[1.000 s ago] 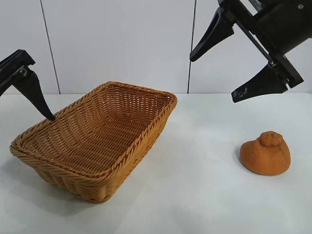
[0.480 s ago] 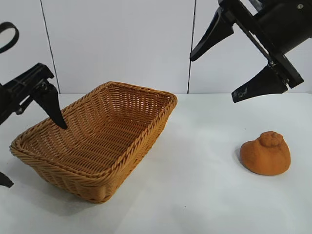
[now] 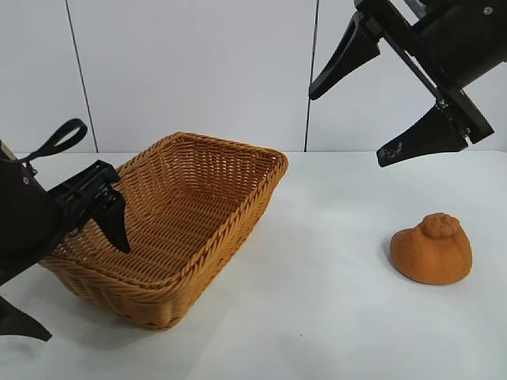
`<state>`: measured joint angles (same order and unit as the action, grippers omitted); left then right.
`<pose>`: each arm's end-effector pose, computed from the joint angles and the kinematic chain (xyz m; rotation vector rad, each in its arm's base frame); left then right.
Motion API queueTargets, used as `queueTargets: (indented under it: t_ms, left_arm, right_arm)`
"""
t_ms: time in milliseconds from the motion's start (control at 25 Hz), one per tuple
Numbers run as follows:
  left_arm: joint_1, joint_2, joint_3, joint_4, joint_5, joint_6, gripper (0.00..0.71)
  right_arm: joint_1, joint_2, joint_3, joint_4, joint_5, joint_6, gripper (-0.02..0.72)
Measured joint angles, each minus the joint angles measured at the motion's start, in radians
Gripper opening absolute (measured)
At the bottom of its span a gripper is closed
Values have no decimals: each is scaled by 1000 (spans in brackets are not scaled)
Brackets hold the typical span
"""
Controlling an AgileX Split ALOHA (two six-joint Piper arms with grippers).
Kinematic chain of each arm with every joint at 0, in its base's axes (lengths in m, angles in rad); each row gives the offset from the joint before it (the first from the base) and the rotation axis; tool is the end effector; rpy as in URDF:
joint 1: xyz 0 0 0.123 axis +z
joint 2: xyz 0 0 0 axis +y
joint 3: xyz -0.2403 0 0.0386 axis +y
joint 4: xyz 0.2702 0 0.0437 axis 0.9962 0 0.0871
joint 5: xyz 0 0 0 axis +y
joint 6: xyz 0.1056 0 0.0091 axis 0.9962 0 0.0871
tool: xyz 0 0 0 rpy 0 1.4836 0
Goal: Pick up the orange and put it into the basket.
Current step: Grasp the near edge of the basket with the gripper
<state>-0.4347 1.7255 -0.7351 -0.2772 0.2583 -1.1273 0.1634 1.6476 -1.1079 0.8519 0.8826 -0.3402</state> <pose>0.2715 -0.1343 0.0558 -1.3171 2.5732 -0.5486 0.3334 0.1175 0.1803 -0.0268 2.6949 0.9750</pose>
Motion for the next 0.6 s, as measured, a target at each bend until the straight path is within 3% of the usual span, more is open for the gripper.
queueTargets:
  t_ms: [200, 280, 360, 600]
  left_arm:
    - [0, 20, 0, 0, -66, 0, 693]
    - [0, 20, 0, 2, -86, 0, 662]
    - [0, 20, 0, 3, -88, 0, 565]
    - [0, 23, 0, 0, -89, -7, 130]
  right_arm:
    - [0, 0, 0, 0, 0, 6, 683]
    - [0, 0, 0, -1, 0, 7, 683]
    - [0, 0, 0, -1, 1, 8, 683]
    - [0, 0, 0, -2, 1, 9, 683]
